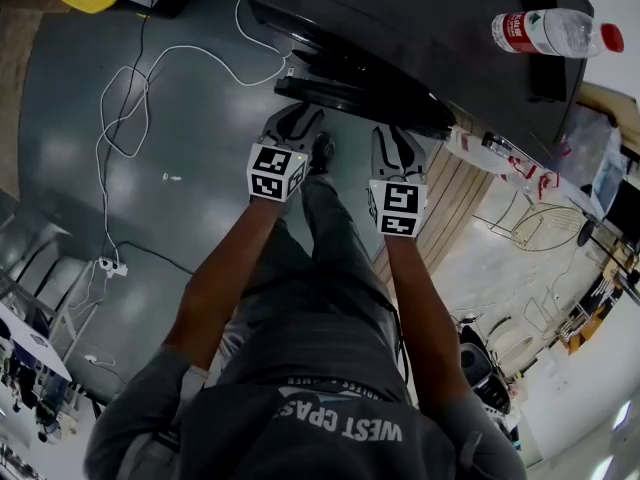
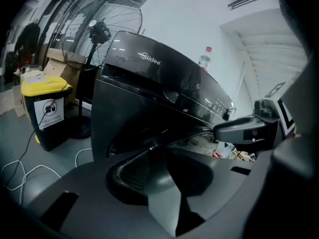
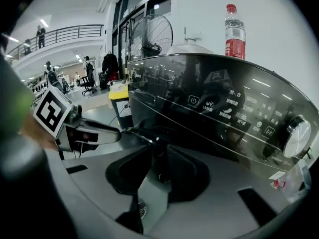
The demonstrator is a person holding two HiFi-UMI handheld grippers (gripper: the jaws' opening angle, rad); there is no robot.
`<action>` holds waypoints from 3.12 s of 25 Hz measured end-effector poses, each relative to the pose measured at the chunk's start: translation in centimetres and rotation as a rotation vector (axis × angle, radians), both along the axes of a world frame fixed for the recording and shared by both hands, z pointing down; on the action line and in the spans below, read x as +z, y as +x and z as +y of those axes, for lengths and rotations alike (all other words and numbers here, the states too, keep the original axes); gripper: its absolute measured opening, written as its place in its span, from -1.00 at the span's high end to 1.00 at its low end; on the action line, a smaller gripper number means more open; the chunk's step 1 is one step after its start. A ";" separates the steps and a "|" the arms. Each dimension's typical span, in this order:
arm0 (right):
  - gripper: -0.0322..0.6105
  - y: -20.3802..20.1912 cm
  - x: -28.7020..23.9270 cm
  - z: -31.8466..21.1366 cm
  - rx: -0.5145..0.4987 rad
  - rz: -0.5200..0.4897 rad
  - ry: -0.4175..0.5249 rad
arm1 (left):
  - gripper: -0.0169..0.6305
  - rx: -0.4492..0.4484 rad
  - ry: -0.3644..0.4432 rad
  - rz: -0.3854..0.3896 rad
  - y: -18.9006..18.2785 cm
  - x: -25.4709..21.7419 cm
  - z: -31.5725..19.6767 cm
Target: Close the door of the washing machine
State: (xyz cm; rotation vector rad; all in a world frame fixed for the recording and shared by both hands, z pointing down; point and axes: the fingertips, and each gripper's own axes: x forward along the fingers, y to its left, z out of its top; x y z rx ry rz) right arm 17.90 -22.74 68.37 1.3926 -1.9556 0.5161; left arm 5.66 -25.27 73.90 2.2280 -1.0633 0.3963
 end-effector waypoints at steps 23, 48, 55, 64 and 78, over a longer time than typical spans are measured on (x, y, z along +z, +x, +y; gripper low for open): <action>0.79 1.5 2.5 -2.2 0.115 0.002 0.028 | 0.73 -0.041 0.007 0.006 1.3 1.1 -4.7; 0.81 -2.5 2.9 -4.1 0.046 -0.181 -0.081 | 0.67 0.009 0.014 -0.028 0.1 -0.9 -5.2; 0.80 -4.4 -2.2 -4.7 0.046 -0.206 -0.001 | 0.67 0.004 0.067 -0.040 -3.2 -5.7 -4.5; 0.68 -4.2 -11.4 -4.2 0.039 -0.227 0.118 | 0.67 0.033 0.175 -0.046 -6.2 -14.3 -3.6; 0.66 -7.8 -32.4 0.7 -0.084 -0.311 0.391 | 0.67 0.076 0.468 -0.074 -14.8 -32.8 -0.6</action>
